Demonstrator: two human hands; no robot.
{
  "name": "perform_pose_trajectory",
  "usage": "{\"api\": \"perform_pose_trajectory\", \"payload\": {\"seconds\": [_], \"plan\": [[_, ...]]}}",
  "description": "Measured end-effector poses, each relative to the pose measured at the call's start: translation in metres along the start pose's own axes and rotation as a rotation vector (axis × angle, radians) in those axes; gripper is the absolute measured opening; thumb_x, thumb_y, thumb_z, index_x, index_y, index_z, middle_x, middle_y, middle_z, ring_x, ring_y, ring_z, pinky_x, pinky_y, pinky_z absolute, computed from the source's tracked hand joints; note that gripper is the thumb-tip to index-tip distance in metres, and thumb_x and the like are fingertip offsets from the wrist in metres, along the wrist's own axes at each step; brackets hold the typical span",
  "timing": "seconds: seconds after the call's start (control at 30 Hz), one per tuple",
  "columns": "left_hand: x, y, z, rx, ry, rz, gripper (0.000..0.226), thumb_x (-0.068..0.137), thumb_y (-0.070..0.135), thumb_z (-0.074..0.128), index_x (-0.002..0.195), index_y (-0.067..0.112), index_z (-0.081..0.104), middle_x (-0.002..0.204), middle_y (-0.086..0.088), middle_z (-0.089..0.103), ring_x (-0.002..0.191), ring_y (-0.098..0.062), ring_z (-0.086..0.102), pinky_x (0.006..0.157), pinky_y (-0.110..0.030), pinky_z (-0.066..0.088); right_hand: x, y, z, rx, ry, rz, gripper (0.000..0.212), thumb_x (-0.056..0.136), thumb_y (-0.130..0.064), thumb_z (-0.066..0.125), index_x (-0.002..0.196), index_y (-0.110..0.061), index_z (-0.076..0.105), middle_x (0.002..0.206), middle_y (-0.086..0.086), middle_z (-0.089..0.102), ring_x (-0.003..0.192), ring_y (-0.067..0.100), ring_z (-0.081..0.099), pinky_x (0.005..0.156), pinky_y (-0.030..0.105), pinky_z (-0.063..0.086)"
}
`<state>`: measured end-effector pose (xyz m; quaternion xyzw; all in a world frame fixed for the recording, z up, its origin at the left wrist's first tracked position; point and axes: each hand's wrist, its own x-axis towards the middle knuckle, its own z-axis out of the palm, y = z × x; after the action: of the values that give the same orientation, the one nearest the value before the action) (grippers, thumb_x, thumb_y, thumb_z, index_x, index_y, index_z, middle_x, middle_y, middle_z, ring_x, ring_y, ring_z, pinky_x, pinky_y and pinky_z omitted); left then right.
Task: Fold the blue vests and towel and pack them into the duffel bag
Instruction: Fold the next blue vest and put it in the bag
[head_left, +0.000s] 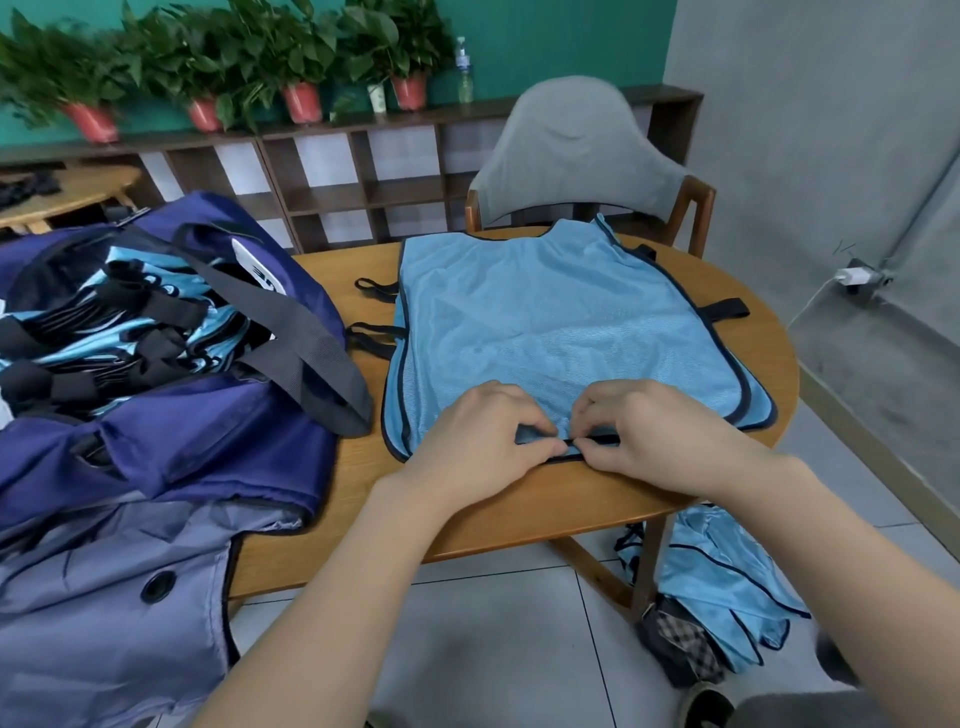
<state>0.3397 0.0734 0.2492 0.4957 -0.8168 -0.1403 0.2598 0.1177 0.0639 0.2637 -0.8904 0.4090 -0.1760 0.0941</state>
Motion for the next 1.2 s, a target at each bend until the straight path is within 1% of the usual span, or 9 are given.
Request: {"api": "perform_pose_trajectory", "payload": {"seconds": [0.27, 0.43, 0.53, 0.63, 0.7, 0.77, 0.9, 1.03, 1.2], "plan": [[-0.001, 0.001, 0.001, 0.018, -0.001, -0.013, 0.032, 0.086, 0.057, 0.069, 0.106, 0.032, 0.077, 0.105, 0.017, 0.068, 0.107, -0.005, 0.055, 0.095, -0.034, 0.049, 0.005, 0.001, 0.003, 0.077, 0.052, 0.047, 0.003, 0.083, -0.030, 0.066, 0.080, -0.030, 0.066, 0.088, -0.017, 0.065, 0.087, 0.003, 0.059, 0.078, 0.034, 0.054], [-0.002, 0.009, -0.002, 0.148, 0.132, 0.017, 0.020, 0.095, 0.026, 0.064, 0.111, 0.027, 0.074, 0.106, 0.009, 0.073, 0.103, -0.014, 0.063, 0.086, -0.034, 0.051, 0.002, -0.003, -0.001, 0.250, 0.163, 0.108, 0.007, 0.082, -0.031, 0.070, 0.088, -0.029, 0.067, 0.094, -0.016, 0.067, 0.095, 0.004, 0.061, 0.086, 0.031, 0.050], [-0.002, 0.005, -0.006, 0.070, 0.253, 0.044, 0.020, 0.092, 0.017, 0.067, 0.108, 0.025, 0.075, 0.103, 0.010, 0.074, 0.098, -0.011, 0.067, 0.086, -0.037, 0.055, -0.003, -0.008, 0.004, 0.081, 0.113, 0.128, 0.030, 0.083, -0.048, 0.072, 0.107, -0.032, 0.064, 0.104, -0.018, 0.066, 0.096, 0.002, 0.060, 0.085, 0.027, 0.049], [-0.007, -0.003, -0.013, 0.062, 0.225, 0.064, 0.022, 0.094, 0.016, 0.067, 0.112, 0.026, 0.074, 0.106, 0.013, 0.073, 0.100, -0.008, 0.066, 0.088, -0.036, 0.055, -0.009, -0.001, 0.006, -0.012, 0.260, 0.107, 0.017, 0.091, -0.027, 0.070, 0.107, -0.026, 0.068, 0.100, -0.012, 0.070, 0.092, 0.012, 0.066, 0.078, 0.032, 0.054], [-0.013, -0.014, -0.021, 0.096, 0.204, 0.059, 0.023, 0.095, 0.013, 0.066, 0.111, 0.026, 0.075, 0.107, 0.014, 0.073, 0.100, -0.006, 0.066, 0.088, -0.036, 0.055, -0.014, 0.007, 0.002, -0.017, 0.321, 0.111, 0.016, 0.091, -0.018, 0.070, 0.107, -0.023, 0.071, 0.100, -0.011, 0.071, 0.092, 0.010, 0.066, 0.078, 0.029, 0.055], [-0.022, -0.025, -0.029, 0.123, 0.201, 0.028, 0.021, 0.095, 0.013, 0.066, 0.109, 0.026, 0.076, 0.106, 0.015, 0.073, 0.099, -0.005, 0.066, 0.087, -0.036, 0.056, -0.021, 0.018, -0.003, -0.029, 0.333, 0.114, 0.019, 0.091, -0.016, 0.070, 0.109, -0.022, 0.072, 0.104, -0.011, 0.071, 0.095, 0.008, 0.066, 0.080, 0.027, 0.054], [-0.041, -0.041, -0.043, 0.127, 0.192, -0.014, 0.019, 0.094, 0.016, 0.069, 0.108, 0.028, 0.076, 0.106, 0.019, 0.072, 0.099, -0.002, 0.066, 0.091, -0.032, 0.055, -0.034, 0.039, -0.011, -0.069, 0.314, 0.141, 0.025, 0.087, -0.005, 0.070, 0.107, -0.019, 0.073, 0.103, -0.009, 0.071, 0.099, 0.013, 0.065, 0.087, 0.032, 0.055], [-0.051, -0.047, -0.048, 0.157, 0.127, -0.033, 0.021, 0.093, 0.013, 0.068, 0.105, 0.029, 0.075, 0.103, 0.021, 0.068, 0.098, 0.000, 0.062, 0.092, -0.025, 0.051, -0.044, 0.049, -0.017, -0.127, 0.347, 0.117, 0.022, 0.082, -0.003, 0.074, 0.095, -0.020, 0.074, 0.095, -0.010, 0.070, 0.095, 0.016, 0.063, 0.085, 0.036, 0.053], [-0.060, -0.056, -0.060, 0.168, 0.145, -0.014, 0.022, 0.091, 0.007, 0.069, 0.100, 0.027, 0.074, 0.099, 0.022, 0.066, 0.092, -0.003, 0.063, 0.089, -0.029, 0.053, -0.057, 0.056, -0.022, -0.096, 0.386, 0.191, 0.021, 0.086, -0.007, 0.072, 0.102, -0.022, 0.073, 0.101, -0.012, 0.069, 0.094, 0.012, 0.066, 0.082, 0.033, 0.056]]}}
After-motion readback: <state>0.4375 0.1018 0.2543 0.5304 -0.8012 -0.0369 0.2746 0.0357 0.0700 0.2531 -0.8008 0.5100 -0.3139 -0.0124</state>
